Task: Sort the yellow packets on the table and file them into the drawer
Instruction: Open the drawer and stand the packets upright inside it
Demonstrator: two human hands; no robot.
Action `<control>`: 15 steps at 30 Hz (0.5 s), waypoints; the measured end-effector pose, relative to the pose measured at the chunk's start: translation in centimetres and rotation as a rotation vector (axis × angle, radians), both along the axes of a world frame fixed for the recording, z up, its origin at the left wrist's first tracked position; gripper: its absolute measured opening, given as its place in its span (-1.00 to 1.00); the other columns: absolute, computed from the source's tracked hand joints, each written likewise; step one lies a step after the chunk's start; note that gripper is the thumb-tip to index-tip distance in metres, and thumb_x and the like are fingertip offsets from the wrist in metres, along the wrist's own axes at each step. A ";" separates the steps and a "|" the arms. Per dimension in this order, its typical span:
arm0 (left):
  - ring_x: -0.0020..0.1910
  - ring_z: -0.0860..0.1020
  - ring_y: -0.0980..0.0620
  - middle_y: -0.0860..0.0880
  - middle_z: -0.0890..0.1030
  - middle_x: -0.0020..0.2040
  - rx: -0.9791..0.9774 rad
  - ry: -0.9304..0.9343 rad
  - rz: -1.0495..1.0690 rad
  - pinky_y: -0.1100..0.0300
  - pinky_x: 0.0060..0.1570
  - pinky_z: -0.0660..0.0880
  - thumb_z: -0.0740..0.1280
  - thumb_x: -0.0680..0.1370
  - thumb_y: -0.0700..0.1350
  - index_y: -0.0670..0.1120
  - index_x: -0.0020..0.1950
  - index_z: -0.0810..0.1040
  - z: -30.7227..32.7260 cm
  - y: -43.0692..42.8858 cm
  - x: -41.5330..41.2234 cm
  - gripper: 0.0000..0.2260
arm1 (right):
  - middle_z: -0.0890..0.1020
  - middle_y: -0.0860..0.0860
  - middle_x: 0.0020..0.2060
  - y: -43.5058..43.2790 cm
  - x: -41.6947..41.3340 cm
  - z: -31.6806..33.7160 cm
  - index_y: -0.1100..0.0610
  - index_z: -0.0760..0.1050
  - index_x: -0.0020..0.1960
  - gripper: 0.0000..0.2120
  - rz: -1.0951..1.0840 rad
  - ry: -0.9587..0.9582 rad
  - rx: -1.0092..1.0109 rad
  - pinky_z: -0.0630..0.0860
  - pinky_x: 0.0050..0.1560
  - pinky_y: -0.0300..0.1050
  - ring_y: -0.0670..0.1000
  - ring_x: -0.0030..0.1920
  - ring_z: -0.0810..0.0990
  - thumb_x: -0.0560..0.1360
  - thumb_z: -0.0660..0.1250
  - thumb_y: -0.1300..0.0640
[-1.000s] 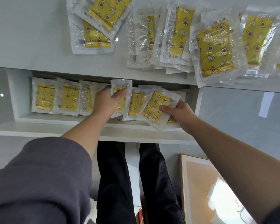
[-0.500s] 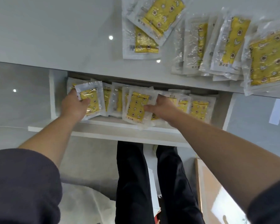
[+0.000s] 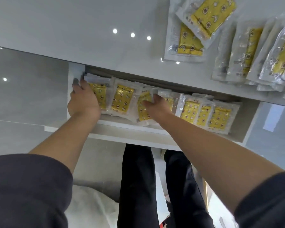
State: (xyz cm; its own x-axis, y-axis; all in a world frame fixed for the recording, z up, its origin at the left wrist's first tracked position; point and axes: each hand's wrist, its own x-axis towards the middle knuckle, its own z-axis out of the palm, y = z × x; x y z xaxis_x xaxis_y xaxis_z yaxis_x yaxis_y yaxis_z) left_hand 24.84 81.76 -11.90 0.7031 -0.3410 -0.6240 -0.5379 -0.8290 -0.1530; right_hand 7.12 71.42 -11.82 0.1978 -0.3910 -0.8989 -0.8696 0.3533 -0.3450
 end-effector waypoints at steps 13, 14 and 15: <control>0.31 0.37 -0.24 -0.17 0.35 0.34 -0.067 0.207 -0.698 -0.17 0.25 0.37 0.39 0.45 -0.10 -0.03 0.44 0.29 -2.0 -3.7 -0.1 -0.41 | 0.43 0.13 0.29 -1.2 -4.8 1.0 0.17 0.23 0.41 -0.49 0.478 0.397 -0.430 0.42 0.15 0.07 0.17 0.29 0.43 0.58 0.21 -0.08; 0.29 0.38 -0.24 -0.17 0.36 0.32 -0.062 0.190 -0.716 -0.16 0.24 0.36 0.40 0.44 -0.11 -0.02 0.43 0.32 -1.9 -3.4 0.0 -0.43 | 0.39 0.13 0.34 -1.5 -4.5 1.0 0.16 0.19 0.45 -0.47 0.531 0.360 -0.479 0.37 0.24 0.10 0.17 0.35 0.38 0.57 0.21 -0.03; 0.29 0.38 -0.25 -0.17 0.37 0.31 -0.064 0.184 -0.736 -0.15 0.25 0.35 0.40 0.44 -0.12 -0.02 0.42 0.34 -1.8 -3.0 0.1 -0.44 | 0.36 0.13 0.38 -1.9 -4.1 0.8 0.14 0.15 0.48 -0.45 0.580 0.310 -0.494 0.32 0.32 0.11 0.16 0.39 0.33 0.56 0.21 0.02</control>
